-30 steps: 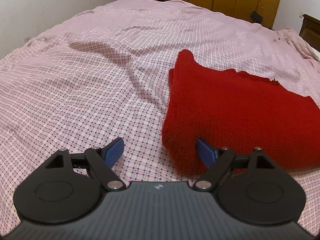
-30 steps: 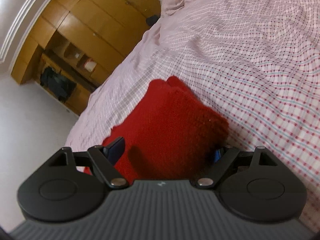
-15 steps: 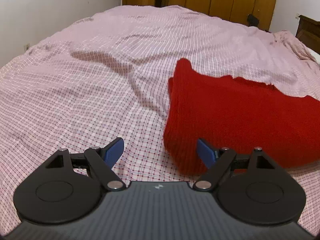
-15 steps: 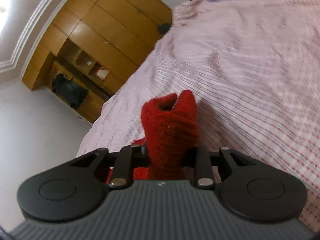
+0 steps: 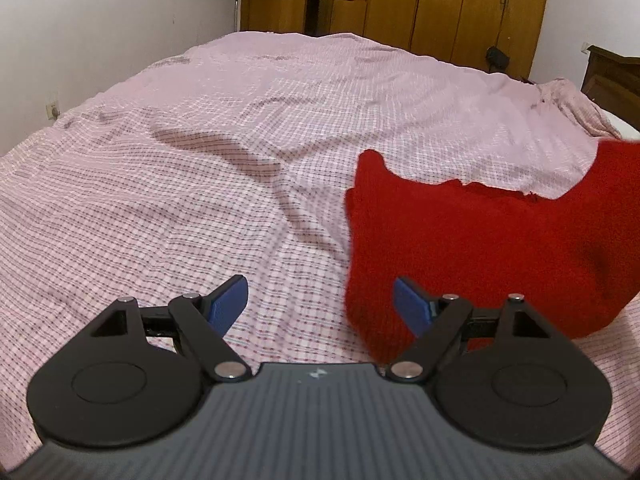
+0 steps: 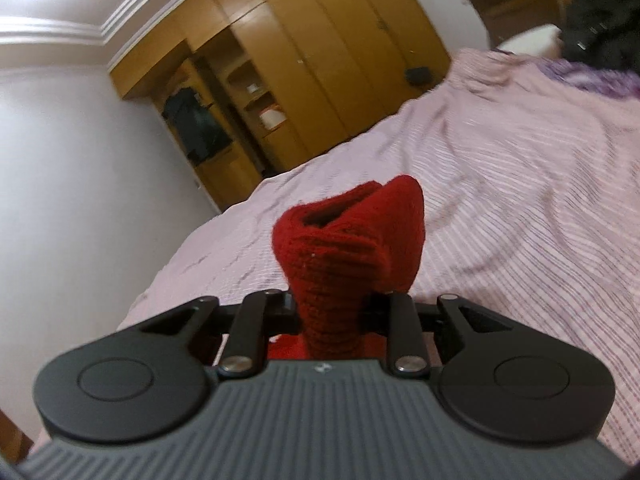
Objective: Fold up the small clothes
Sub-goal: 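Grasp a corner of the folded red bundle with the right tool and lift, then fold the held corner over the bundle with the right tool and open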
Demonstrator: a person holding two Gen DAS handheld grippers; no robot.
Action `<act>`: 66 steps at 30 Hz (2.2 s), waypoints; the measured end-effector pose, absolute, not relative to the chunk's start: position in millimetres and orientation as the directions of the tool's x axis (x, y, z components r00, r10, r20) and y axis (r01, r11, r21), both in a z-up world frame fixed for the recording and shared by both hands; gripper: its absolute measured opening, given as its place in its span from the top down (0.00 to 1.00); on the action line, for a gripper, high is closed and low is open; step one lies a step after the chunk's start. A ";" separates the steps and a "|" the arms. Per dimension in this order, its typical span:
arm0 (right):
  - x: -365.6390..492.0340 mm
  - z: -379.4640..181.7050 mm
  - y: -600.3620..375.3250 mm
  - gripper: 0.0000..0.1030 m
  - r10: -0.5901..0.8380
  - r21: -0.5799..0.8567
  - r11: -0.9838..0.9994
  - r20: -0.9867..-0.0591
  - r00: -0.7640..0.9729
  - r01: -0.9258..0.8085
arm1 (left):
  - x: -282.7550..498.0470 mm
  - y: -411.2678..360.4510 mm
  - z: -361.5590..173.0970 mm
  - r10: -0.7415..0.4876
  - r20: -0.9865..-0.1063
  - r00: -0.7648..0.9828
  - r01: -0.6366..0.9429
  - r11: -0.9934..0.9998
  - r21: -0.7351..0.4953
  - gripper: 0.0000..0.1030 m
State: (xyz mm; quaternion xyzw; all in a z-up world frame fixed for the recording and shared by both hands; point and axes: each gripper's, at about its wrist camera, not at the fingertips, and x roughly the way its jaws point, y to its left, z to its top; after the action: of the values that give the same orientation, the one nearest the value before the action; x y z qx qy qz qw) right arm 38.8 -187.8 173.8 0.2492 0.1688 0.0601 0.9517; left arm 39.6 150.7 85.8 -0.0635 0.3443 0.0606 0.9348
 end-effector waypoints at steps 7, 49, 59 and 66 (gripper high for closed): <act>49.1 195.1 -132.6 0.75 0.239 0.365 0.923 -0.289 0.927 -0.124 | 32.5 173.6 82.4 0.076 -0.664 0.744 -0.195 0.975 -0.106 0.18; 40.7 122.2 69.2 0.76 0.344 -0.021 0.917 -0.457 0.820 -0.397 | -2.9 266.3 48.6 0.091 -0.706 0.702 -0.319 0.927 -0.197 0.18; 23.5 106.1 76.9 0.74 0.437 -0.024 0.866 -0.449 0.779 -0.499 | -6.2 276.1 45.7 0.088 -0.708 0.701 -0.332 0.918 -0.215 0.18; 6.6 130.6 60.5 0.55 0.472 0.069 0.864 -0.456 0.755 -0.498 | -7.0 271.2 56.9 0.096 -0.694 0.714 -0.315 0.929 -0.196 0.18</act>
State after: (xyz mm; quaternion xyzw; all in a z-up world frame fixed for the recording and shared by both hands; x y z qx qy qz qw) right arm 6.6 60.5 130.6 -0.0283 0.2358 0.2590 0.9362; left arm -7.0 271.2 56.9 -0.1520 0.3613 0.1125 0.9131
